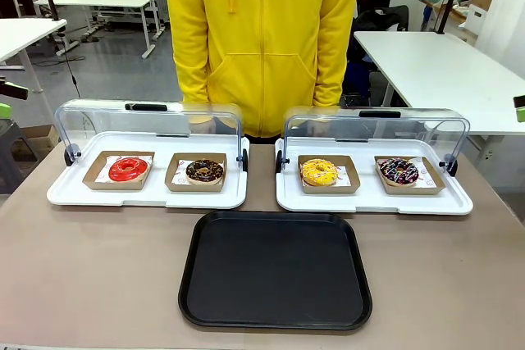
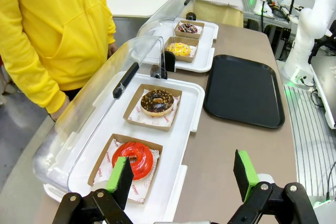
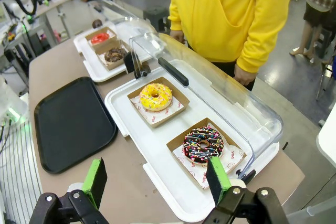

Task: Move the first donut from the left to the tray.
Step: Pick up the Paper togo box containing the Donut indicated by the person and place it on the Handle tray.

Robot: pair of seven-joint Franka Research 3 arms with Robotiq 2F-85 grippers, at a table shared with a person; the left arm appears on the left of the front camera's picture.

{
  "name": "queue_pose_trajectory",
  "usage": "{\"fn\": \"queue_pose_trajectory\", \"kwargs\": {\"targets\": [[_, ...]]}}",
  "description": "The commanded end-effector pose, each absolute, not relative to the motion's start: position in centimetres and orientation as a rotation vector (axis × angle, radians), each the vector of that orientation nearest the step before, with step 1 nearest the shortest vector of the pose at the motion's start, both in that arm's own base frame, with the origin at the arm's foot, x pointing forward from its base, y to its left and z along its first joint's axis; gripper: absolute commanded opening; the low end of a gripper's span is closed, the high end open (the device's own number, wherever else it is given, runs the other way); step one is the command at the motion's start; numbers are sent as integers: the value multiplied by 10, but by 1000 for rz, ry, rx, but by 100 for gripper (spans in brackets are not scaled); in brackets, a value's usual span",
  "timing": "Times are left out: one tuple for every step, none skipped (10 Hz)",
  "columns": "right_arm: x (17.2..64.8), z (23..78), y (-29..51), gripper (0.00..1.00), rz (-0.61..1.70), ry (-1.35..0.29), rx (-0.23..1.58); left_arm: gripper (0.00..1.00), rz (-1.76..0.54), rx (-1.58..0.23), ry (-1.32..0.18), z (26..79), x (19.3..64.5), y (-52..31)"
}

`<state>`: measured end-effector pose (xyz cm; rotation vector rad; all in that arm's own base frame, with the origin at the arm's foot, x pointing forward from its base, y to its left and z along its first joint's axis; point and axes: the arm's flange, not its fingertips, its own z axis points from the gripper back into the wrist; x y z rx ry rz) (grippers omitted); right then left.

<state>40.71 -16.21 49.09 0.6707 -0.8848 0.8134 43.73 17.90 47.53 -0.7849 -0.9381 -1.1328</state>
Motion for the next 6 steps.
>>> {"fn": "queue_pose_trajectory", "kwargs": {"targets": [[409,492,-161,100,822,-909,678,100,-1136,-798,-949,475,436,178],[409,492,-161,100,822,-909,678,100,-1136,-798,-949,475,436,178],[409,492,-161,100,822,-909,678,100,-1136,-798,-949,475,436,178],[409,492,-161,100,822,-909,678,100,-1136,-798,-949,475,436,178],[409,492,-161,100,822,-909,678,100,-1136,-798,-949,475,436,178],[409,492,-161,100,822,-909,678,100,-1136,-798,-949,475,436,178]]}}
